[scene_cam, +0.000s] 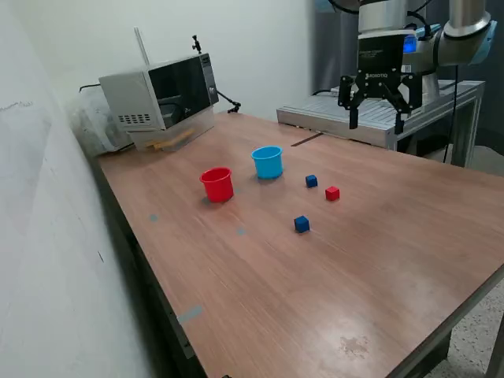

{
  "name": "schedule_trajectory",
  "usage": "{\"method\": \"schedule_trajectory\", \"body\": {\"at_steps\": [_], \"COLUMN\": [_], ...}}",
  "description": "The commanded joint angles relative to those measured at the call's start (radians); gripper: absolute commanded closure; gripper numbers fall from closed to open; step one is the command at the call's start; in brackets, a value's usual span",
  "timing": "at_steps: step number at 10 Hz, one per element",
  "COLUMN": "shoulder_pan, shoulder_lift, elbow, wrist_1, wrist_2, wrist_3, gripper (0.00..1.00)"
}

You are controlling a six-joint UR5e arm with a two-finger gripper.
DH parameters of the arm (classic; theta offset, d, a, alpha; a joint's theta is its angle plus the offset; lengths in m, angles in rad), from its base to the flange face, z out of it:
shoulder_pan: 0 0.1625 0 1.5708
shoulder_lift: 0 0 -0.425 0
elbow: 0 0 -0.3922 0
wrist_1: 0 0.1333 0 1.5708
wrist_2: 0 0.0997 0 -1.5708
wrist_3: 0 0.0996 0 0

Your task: Place red objects in the red bin, and blue objects in the blue bin.

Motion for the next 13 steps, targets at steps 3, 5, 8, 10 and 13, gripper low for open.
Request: {"method": "schedule_trajectory", "body": {"at_steps": [3, 5, 8, 10, 13], "shoulder_pan": [0.009, 0.008, -0.058, -0.120, -0.134], "shoulder_lift": [0.136, 0.197, 0.243, 0.245, 0.246], "elbow": [-0.072, -0.107, -0.132, -0.136, -0.135], "wrist_1": [-0.044, -0.068, -0.068, -0.067, -0.061], "wrist_2": [0.018, 0.011, -0.048, -0.048, -0.043], "wrist_3": [-0.005, 0.058, 0.089, 0.095, 0.176], "gripper": [0.00, 0.00, 0.00, 0.00, 0.00]}}
